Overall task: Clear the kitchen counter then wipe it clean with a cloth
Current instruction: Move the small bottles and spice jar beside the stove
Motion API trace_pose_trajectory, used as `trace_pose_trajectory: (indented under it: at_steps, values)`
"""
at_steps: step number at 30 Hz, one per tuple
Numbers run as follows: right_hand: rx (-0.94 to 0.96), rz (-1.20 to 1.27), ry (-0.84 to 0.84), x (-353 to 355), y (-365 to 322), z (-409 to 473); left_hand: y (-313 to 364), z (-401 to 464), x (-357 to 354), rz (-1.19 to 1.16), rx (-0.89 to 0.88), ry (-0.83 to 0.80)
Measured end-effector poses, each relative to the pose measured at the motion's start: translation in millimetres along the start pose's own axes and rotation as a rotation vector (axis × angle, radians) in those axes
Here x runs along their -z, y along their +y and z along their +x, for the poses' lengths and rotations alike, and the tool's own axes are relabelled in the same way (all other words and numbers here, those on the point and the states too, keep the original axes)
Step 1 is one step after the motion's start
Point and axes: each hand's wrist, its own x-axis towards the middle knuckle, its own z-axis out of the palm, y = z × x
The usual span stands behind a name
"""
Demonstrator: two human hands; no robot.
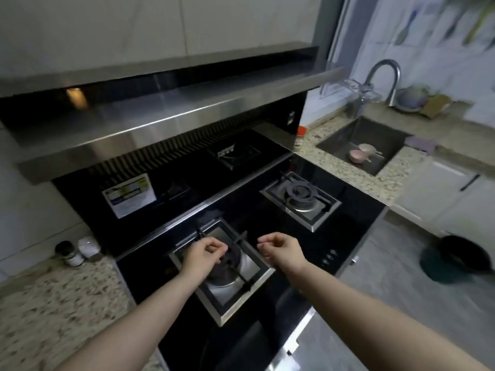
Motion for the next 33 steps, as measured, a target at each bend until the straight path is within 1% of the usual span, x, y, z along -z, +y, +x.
trace_pose_trajectory:
  at_steps: [4, 10, 15, 19, 22, 24, 30, 33]
  values:
    - [0.029, 0.034, 0.09, 98.0, 7.2, -17.6, 45.3, -13.7, -83.8, 0.015, -0.052, -0.076]
    - [0.063, 0.092, 0.26, 254.8, 18.7, -43.9, 115.7, -31.9, -232.0, 0.047, -0.123, -0.234]
    - [0.072, 0.15, 0.417, 366.2, 23.0, -65.5, 168.9, -38.4, -336.3, 0.001, -0.151, -0.349]
    - [0.076, 0.184, 0.462, 413.9, 22.1, -72.0, 191.9, -37.7, -381.5, -0.073, -0.126, -0.406]
    - [0.058, 0.239, 0.498, 444.9, 21.8, -67.9, 203.4, -34.4, -413.5, -0.124, -0.019, -0.483]
    - [0.054, 0.254, 0.514, 461.2, 20.2, -60.7, 209.6, -28.3, -431.4, -0.141, 0.03, -0.503]
    - [0.034, 0.236, 0.519, 494.8, 17.8, -23.5, 222.3, 7.2, -474.8, -0.08, 0.014, -0.598]
    - [0.014, 0.174, 0.512, 506.5, 16.2, 10.9, 227.7, 40.5, -493.3, -0.061, 0.001, -0.628]
